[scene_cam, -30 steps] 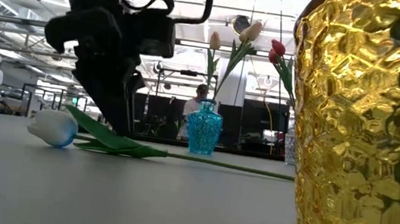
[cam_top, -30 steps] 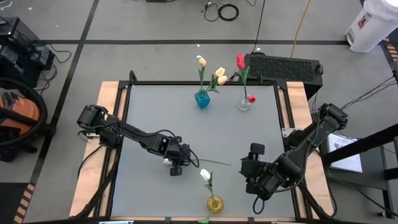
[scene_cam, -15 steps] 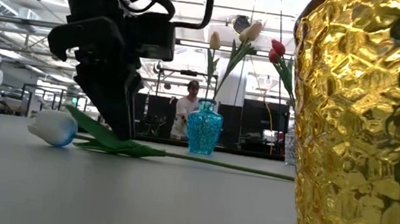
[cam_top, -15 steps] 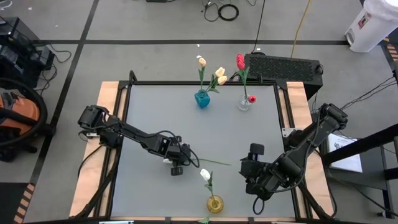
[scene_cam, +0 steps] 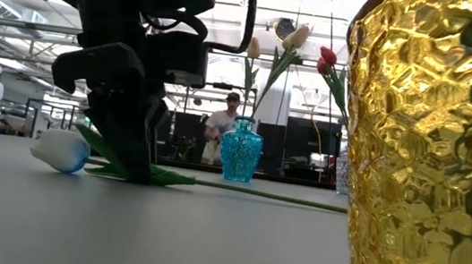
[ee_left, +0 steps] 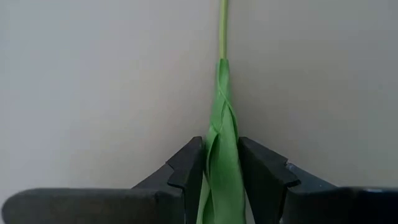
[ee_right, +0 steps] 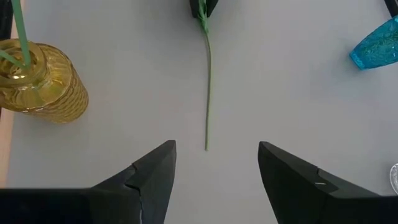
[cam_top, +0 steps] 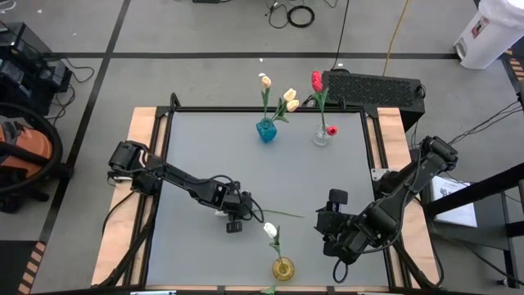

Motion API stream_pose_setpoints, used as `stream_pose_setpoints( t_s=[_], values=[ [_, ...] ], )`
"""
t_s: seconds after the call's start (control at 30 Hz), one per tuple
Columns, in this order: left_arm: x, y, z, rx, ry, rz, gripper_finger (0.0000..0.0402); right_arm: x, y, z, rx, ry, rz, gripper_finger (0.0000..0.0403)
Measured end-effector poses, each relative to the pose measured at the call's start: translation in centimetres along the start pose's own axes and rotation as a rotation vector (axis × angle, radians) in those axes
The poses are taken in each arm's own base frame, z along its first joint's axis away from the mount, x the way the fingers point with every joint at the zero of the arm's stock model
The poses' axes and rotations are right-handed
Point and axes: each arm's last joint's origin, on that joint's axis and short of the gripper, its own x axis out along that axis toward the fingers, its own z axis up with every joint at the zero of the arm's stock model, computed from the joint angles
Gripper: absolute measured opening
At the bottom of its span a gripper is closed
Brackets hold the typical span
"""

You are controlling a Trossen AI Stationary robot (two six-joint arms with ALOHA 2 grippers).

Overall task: Sort flowers into vase by color
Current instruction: Put the white flower into the yellow vase

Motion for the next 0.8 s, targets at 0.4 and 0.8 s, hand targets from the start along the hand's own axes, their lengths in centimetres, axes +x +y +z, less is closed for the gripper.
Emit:
stream_pose_setpoints(
  t_s=[0.4, 0.8],
  values=[
    [-0.17, -0.14, 0.38, -0.004, -0.005, -0.008, 0.0096, 0.0, 0.13, 0.14, 0.011, -0.013, 0.011, 0.0219],
    [-0.19, -0.2, 0.54, 0.019, -0.012, -0.014, 0.0013, -0.01, 0.28, 0.3, 0.025, -0.027, 0.026, 0.0219]
  ],
)
